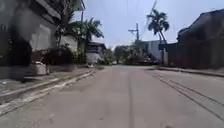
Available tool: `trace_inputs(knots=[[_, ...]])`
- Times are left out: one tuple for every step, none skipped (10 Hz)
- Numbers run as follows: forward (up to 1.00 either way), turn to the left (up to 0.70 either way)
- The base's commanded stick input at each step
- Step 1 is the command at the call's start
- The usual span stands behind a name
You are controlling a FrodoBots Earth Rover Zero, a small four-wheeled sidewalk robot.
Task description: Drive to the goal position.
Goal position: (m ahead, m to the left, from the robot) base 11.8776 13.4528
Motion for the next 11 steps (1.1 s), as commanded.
trace_inputs(knots=[[0.85,0.00],[0.85,0.00],[0.85,0.00],[0.85,0.00],[0.85,0.00],[0.85,0.00],[0.85,0.00],[0.85,0.00],[0.85,0.00],[0.85,0.00],[0.85,0.00]])
